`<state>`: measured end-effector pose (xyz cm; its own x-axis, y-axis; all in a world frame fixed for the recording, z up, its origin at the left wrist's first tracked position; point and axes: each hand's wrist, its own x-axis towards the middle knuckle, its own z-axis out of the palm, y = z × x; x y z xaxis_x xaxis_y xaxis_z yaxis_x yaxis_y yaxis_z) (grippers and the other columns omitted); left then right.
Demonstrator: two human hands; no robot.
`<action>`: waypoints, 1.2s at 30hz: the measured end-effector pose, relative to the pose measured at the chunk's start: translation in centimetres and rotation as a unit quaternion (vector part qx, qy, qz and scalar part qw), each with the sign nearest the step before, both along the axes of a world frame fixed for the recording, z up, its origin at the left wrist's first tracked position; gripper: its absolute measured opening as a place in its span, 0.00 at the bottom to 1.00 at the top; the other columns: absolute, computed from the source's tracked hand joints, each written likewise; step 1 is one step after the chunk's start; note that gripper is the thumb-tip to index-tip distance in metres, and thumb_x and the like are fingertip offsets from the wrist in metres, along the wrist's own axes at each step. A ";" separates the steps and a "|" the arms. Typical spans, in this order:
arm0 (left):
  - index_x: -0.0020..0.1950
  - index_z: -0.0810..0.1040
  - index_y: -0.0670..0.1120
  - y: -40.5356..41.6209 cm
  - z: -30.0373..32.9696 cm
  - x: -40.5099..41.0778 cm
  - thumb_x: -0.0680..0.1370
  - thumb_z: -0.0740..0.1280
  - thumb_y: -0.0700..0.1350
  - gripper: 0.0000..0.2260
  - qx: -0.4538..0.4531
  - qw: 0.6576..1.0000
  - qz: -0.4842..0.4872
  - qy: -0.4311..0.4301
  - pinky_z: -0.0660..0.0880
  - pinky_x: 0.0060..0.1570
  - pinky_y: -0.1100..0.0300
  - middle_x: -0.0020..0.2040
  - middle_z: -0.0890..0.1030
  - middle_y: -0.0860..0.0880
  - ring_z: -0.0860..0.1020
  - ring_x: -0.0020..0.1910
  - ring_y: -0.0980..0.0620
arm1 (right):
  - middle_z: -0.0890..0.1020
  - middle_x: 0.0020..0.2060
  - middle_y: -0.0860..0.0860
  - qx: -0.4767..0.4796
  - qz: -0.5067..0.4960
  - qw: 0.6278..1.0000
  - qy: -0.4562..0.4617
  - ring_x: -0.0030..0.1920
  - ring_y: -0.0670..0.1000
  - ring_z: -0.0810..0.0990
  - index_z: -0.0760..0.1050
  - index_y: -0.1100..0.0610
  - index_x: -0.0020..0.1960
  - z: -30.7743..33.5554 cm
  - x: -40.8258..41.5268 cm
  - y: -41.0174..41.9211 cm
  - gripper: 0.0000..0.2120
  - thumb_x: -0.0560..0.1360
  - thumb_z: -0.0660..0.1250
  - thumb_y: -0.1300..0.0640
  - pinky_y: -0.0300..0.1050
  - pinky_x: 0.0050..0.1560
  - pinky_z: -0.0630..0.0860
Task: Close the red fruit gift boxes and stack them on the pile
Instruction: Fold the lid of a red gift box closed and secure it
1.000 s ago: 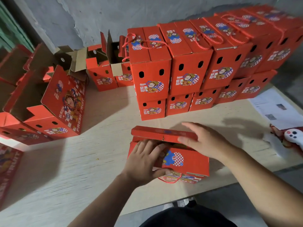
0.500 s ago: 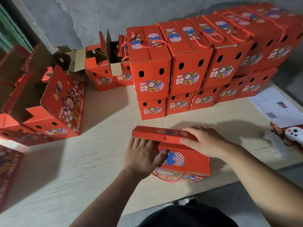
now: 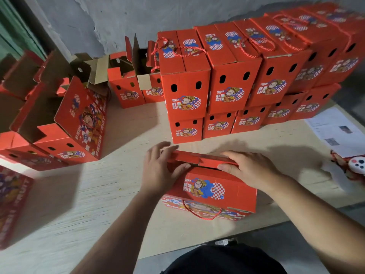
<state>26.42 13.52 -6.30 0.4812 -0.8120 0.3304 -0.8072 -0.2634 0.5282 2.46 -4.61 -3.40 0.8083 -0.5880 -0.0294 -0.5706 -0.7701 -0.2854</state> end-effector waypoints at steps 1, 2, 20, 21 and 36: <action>0.68 0.81 0.47 -0.4 0.7 0.7 0.73 0.71 0.70 0.34 0.028 0.998 -0.048 -0.007 0.73 0.65 0.47 0.66 0.78 0.47 0.76 0.65 0.45 | 0.85 0.58 0.41 -0.011 0.003 1.000 0.005 0.52 0.53 0.85 0.67 0.36 0.71 0.0 0.1 0.1 0.36 0.71 0.45 0.20 0.49 0.47 0.79; 0.68 0.82 0.47 -0.7 1.4 1.4 0.73 0.69 0.71 0.34 0.048 0.996 -0.079 -0.010 0.75 0.64 0.46 0.64 0.81 0.48 0.79 0.62 0.45 | 0.85 0.57 0.41 -0.025 0.005 1.000 0.010 0.51 0.53 0.85 0.68 0.37 0.71 -0.1 0.1 0.2 0.37 0.71 0.44 0.20 0.48 0.46 0.79; 0.84 0.58 0.55 -3.4 2.2 2.4 0.78 0.64 0.70 0.39 0.285 0.938 -0.155 -0.122 0.59 0.79 0.43 0.79 0.67 0.48 0.63 0.79 0.42 | 0.79 0.66 0.45 -0.007 -0.003 0.996 0.088 0.59 0.53 0.82 0.59 0.37 0.76 0.2 0.2 1.2 0.37 0.73 0.46 0.21 0.51 0.55 0.79; 0.83 0.60 0.56 -3.5 1.9 2.4 0.79 0.63 0.69 0.37 0.288 0.939 -0.155 -0.111 0.60 0.78 0.43 0.79 0.68 0.50 0.63 0.79 0.43 | 0.79 0.67 0.45 -0.004 -0.001 0.995 0.096 0.60 0.54 0.82 0.57 0.36 0.76 0.3 0.3 1.0 0.37 0.73 0.46 0.21 0.52 0.55 0.79; 0.85 0.44 0.55 -1.7 -0.9 0.7 0.72 0.52 0.81 0.49 0.299 0.930 -0.143 -0.162 0.47 0.82 0.40 0.83 0.56 0.47 0.53 0.82 0.41 | 0.53 0.77 0.51 -0.021 -0.027 0.985 0.172 0.75 0.59 0.56 0.26 0.36 0.78 -3.0 0.7 3.2 0.43 0.74 0.45 0.21 0.57 0.73 0.54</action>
<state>27.09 11.79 -7.22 0.1706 -0.9767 -0.1305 -0.9807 -0.1812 0.0738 3.18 -1.38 -6.44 0.7226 -0.6363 -0.2703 -0.6681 -0.7432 -0.0367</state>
